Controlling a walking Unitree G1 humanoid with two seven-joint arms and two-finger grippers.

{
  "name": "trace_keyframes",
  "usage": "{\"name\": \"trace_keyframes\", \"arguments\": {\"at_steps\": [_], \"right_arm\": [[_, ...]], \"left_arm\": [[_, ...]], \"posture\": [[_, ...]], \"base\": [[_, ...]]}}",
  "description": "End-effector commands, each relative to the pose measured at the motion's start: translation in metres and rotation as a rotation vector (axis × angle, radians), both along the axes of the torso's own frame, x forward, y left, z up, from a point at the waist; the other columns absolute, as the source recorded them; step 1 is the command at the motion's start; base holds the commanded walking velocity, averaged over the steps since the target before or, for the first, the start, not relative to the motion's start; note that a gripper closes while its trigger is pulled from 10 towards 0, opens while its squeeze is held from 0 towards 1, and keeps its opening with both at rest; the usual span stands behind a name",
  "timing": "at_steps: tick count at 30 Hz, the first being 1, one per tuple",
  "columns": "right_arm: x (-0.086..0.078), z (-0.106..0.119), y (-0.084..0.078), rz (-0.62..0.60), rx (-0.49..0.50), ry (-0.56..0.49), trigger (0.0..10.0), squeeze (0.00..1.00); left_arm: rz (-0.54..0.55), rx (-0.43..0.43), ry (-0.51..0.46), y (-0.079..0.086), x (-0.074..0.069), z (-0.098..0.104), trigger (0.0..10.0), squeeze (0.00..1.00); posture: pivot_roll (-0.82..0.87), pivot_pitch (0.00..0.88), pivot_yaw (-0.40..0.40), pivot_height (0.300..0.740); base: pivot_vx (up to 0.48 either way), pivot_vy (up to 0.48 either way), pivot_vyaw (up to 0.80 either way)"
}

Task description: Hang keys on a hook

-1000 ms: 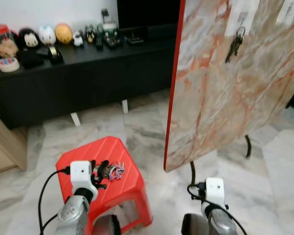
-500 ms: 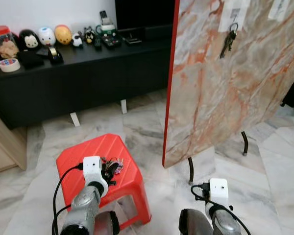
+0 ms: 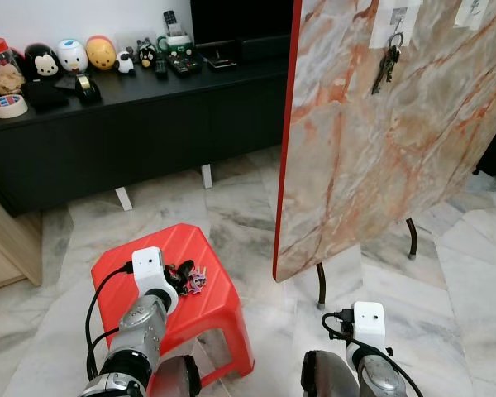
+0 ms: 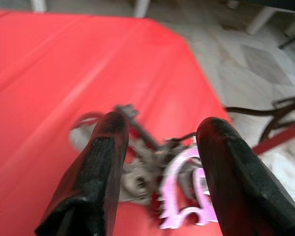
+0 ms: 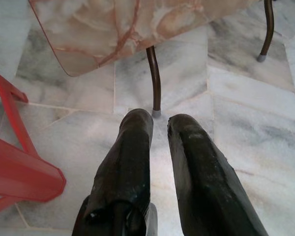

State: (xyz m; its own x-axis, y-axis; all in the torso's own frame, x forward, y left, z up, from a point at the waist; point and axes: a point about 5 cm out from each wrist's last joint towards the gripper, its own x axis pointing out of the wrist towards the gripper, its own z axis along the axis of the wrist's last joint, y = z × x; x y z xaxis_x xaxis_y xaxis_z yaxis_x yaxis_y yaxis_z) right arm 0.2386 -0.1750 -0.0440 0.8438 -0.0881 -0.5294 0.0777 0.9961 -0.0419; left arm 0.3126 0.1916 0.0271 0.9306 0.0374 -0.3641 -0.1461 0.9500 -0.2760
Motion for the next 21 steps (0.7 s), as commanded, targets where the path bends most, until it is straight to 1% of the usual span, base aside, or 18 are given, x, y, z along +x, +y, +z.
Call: {"name": "trace_keyframes", "arguments": {"at_steps": [1, 3, 5, 7, 8, 11, 13, 16, 17, 21], "right_arm": [[-0.002, -0.002, -0.003, -0.015, 0.006, 0.013, 10.0, 0.00], [-0.002, -0.002, -0.003, -0.015, 0.005, 0.013, 10.0, 0.00], [-0.002, -0.002, -0.003, -0.015, 0.005, 0.012, 10.0, 0.00], [-0.002, -0.002, -0.002, -0.015, 0.005, 0.012, 10.0, 0.00], [-0.002, -0.002, -0.002, -0.014, 0.005, 0.012, 10.0, 0.00], [-0.002, -0.002, -0.002, -0.012, 0.005, 0.012, 10.0, 0.00], [-0.002, -0.002, -0.001, -0.011, 0.007, 0.010, 10.0, 0.00], [-0.002, -0.002, -0.001, -0.011, 0.007, 0.010, 10.0, 0.00], [-0.002, -0.002, -0.001, -0.009, 0.006, 0.011, 10.0, 0.00], [-0.002, -0.002, -0.001, -0.009, 0.006, 0.012, 10.0, 0.00]], "left_arm": [[0.048, -0.017, -0.002, 0.006, 0.002, 0.002, 10.0, 0.00], [0.100, -0.061, 0.007, 0.014, 0.000, 0.000, 10.0, 0.00], [0.109, -0.075, 0.010, 0.018, -0.002, -0.001, 10.0, 0.00], [0.081, -0.070, 0.014, 0.018, -0.004, -0.003, 10.0, 0.00], [0.042, -0.059, 0.025, 0.016, -0.006, -0.006, 10.0, 0.00], [0.021, -0.056, 0.037, 0.017, -0.011, -0.010, 10.0, 0.00], [-0.021, -0.061, 0.013, 0.018, -0.016, -0.013, 10.0, 0.00], [-0.038, -0.042, 0.001, 0.021, -0.021, -0.014, 10.0, 0.00], [-0.057, -0.010, 0.004, 0.023, -0.025, -0.017, 10.0, 0.00], [-0.060, -0.014, 0.006, 0.025, -0.027, -0.018, 10.0, 0.00]], "posture": [[0.01, 0.042, -0.038, 0.571], [0.01, 0.047, -0.039, 0.571], [0.01, 0.048, -0.039, 0.571], [0.01, 0.049, -0.039, 0.571], [0.01, 0.049, -0.039, 0.571], [0.02, 0.049, -0.039, 0.571], [0.01, 0.050, -0.037, 0.571], [0.02, 0.051, -0.039, 0.571], [0.02, 0.051, -0.039, 0.571], [0.02, 0.052, -0.039, 0.571]], "base": [[0.000, 0.000, 0.00], [0.000, 0.000, 0.00], [0.000, 0.000, 0.00], [0.000, 0.000, 0.00], [0.000, 0.000, 0.00], [0.000, 0.000, 0.00], [0.000, 0.000, 0.00], [0.000, 0.000, 0.00], [0.000, 0.000, 0.00], [0.000, 0.000, 0.00]]}}
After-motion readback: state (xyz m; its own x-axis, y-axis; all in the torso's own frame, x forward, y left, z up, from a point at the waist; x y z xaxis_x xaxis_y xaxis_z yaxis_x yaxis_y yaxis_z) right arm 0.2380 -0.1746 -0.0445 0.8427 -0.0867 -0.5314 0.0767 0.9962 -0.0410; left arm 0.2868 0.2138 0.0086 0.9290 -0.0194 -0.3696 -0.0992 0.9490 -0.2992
